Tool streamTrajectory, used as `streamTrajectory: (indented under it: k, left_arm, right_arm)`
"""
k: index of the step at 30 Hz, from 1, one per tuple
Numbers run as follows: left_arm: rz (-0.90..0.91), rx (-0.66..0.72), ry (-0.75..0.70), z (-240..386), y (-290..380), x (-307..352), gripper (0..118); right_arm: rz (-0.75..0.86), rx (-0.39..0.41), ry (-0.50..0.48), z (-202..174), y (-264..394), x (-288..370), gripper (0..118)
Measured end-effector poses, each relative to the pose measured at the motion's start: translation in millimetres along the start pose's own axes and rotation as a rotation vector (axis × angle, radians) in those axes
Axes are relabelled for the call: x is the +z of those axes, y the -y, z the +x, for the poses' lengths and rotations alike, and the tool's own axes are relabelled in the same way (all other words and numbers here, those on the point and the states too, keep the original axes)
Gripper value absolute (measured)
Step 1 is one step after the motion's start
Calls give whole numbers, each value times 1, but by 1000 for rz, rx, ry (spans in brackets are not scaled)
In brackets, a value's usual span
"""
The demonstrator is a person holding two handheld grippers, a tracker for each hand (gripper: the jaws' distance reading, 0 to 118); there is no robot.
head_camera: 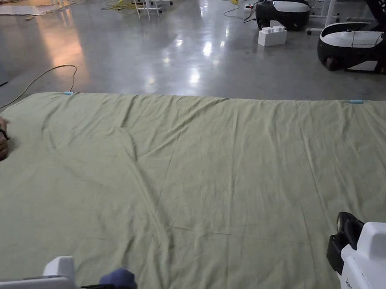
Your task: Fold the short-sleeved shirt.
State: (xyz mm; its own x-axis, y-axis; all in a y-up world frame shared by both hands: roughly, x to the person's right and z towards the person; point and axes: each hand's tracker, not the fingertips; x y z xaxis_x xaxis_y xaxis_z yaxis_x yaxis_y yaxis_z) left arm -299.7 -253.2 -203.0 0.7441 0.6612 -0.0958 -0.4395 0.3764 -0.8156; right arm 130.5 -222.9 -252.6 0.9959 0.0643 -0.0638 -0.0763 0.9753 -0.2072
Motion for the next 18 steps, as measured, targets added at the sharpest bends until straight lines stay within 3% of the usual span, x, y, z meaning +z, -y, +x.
streamTrajectory:
  k: [11,18]
  left_arm:
    - [-183,-78,-173,34,47,-133,15]
    - [-184,-88,-232,39,63,-160,19]
  right_arm:
    - [-15,-13,41,18,7,8,3]
    - [-37,-34,66,25,12,12,3]
